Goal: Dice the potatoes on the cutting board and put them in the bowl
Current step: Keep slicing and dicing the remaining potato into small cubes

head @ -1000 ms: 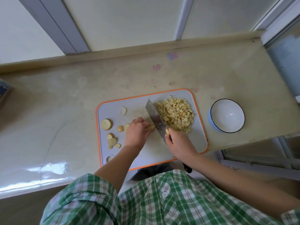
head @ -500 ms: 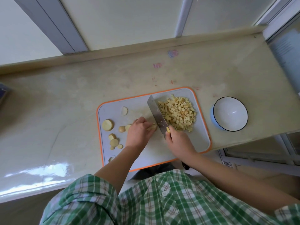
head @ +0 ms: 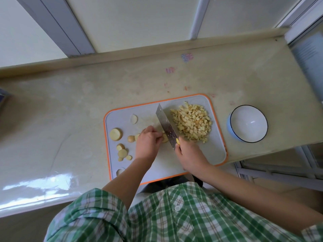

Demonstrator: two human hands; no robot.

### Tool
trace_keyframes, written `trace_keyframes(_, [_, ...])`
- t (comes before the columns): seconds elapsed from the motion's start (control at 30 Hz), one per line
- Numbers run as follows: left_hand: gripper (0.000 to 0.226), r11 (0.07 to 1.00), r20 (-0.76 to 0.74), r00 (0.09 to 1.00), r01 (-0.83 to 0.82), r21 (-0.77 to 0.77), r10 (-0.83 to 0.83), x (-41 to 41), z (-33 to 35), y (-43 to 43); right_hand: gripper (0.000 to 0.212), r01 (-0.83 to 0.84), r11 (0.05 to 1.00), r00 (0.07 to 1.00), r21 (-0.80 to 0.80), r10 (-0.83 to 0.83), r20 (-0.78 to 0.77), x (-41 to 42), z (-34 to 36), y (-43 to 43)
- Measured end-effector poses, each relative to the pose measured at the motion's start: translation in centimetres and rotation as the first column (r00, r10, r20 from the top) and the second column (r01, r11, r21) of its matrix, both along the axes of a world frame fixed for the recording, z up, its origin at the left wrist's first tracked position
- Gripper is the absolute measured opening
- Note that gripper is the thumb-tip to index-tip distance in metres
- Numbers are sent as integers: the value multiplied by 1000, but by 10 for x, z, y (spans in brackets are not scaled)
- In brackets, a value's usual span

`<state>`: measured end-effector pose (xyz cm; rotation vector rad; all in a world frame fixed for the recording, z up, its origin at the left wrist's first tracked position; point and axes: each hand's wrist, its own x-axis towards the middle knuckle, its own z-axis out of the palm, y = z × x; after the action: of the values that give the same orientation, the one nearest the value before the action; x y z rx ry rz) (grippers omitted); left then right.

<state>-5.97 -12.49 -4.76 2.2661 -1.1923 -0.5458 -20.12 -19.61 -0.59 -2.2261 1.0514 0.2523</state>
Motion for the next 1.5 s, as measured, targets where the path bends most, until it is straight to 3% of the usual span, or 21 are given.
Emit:
trace_keyframes(0.17, [6, 1000, -14, 1000, -4, 1, 4, -1, -1, -1, 16, -23, 999, 999, -38, 22, -37, 2, -10, 6])
trace_keyframes(0.53, [11, 999, -32, 998, -46, 0, 46, 0, 1, 1, 17, 36, 999, 997, -18, -35, 70, -3, -15, 3])
trace_keyframes(0.9, [8, 997, -35, 999, -36, 62, 38, -2, 8, -4, 15, -43, 996, 999, -83, 41, -28, 4, -14, 7])
trace_keyframes(1.17, [16, 993, 5, 1000, -24, 115, 24, 1, 8, -4, 24, 117, 993, 983, 35, -121, 136, 8, -7, -6])
trace_keyframes(1.5, [18, 990, 2, 998, -67, 121, 68, 1, 6, -2, 16, 8, 1000, 998, -10, -8, 62, 7, 2, 3])
